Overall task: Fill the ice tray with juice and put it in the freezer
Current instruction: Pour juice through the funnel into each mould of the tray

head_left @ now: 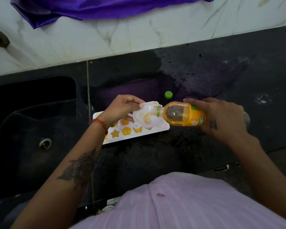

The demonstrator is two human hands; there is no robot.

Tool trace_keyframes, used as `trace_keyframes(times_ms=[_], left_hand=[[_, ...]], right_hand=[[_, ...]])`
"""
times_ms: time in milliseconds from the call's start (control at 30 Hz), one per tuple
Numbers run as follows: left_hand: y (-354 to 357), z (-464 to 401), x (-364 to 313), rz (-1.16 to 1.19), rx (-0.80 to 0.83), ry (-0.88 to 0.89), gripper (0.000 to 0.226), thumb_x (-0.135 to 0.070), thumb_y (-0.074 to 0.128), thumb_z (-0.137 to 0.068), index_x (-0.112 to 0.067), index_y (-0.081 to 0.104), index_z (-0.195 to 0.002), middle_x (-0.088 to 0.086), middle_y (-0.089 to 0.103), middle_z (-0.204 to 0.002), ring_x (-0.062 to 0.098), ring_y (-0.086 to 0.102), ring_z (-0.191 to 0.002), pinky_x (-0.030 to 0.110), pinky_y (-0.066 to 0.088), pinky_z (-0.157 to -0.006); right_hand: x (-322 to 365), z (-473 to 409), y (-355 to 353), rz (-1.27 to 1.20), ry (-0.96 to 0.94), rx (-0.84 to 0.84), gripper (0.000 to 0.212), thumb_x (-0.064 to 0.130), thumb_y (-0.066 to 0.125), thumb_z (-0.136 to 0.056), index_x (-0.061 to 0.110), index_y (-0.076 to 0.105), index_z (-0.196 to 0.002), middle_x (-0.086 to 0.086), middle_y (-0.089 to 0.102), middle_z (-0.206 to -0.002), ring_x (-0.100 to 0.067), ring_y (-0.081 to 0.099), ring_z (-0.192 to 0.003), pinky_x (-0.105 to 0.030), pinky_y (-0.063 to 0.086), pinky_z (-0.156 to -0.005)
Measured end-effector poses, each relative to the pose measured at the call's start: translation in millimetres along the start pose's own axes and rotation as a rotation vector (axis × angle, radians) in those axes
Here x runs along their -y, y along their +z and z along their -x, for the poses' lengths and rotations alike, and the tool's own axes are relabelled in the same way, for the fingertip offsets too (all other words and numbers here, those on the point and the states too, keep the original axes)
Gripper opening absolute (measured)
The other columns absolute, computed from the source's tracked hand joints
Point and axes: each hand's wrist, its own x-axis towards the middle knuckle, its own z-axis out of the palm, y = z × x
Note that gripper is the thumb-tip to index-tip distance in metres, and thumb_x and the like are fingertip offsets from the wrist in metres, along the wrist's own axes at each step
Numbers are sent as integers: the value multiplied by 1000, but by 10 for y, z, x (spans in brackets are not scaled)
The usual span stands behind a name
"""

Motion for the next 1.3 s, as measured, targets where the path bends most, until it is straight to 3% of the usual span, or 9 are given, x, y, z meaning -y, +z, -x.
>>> trace_keyframes(times_ms=[267,533,767,1033,1300], left_hand=[[-49,-14,-46,3,-6,4,15,-9,63,-87,-19,71,-95,3,72,-93,10,69,-74,21,55,-55],[50,-86,-143,20,7,17,14,-8,63,-86,-19,71,-93,2,72,-89,8,69,-70,24,58,-56],[235,-164,-145,-9,24,8,13,-9,63,-87,-18,70,-94,2,71,-88,6,68,-66,19,52,-50],[291,-185,-142,-16,27,4,15,-8,62,-87,-19,70,-92,-2,71,-87,4,68,-66,18,51,-49],[286,-182,-144,-20,34,3,14,-8,62,-87,-19,69,-92,-2,70,-89,7,68,-70,18,51,-49]], right_hand=[[-5,13,15,-135,-1,-25,77,44,74,-68,49,35,-134,1,65,-103,-25,61,-93,-28,34,-64],[-111,68,-1,-190,24,-78,80,43,78,-60,50,40,-131,0,67,-95,-27,62,-86,-26,32,-61],[-174,142,2,-79,89,-55,74,47,74,-70,50,36,-134,2,64,-101,-25,62,-89,-27,32,-62],[-209,175,-23,-18,107,30,78,37,69,-78,47,24,-141,-1,57,-117,-26,58,-99,-33,37,-70],[-215,163,-1,37,104,-2,76,35,69,-77,47,26,-139,0,58,-115,-25,59,-94,-30,31,-65]])
